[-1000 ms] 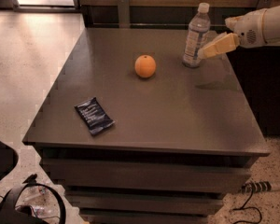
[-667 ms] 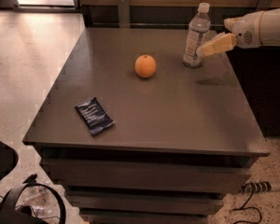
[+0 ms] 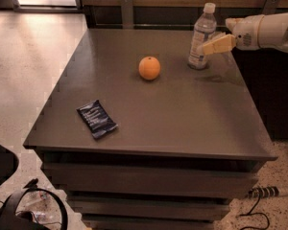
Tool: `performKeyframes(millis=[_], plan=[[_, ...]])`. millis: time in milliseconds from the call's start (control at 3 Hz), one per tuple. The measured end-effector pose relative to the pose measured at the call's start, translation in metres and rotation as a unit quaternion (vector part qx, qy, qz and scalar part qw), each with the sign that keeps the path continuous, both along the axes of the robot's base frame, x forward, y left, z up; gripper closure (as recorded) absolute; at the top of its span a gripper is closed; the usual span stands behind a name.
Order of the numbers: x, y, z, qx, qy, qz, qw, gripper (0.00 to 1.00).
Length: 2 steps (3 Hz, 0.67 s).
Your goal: Knock blue plastic bottle over
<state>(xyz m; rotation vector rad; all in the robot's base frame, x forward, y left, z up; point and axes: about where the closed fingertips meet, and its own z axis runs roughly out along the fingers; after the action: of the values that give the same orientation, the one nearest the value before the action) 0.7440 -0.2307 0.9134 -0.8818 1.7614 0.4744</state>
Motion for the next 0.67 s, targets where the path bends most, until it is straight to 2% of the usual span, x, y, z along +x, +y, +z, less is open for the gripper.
performKeyframes(millis=[333, 667], plan=[[0.0076, 0.0056, -0.002, 0.011, -0.01, 0.002, 0.9999, 0.18], [0.0082, 0.0085, -0.0033, 0.012, -0.008, 0.004, 0.9999, 0.41]])
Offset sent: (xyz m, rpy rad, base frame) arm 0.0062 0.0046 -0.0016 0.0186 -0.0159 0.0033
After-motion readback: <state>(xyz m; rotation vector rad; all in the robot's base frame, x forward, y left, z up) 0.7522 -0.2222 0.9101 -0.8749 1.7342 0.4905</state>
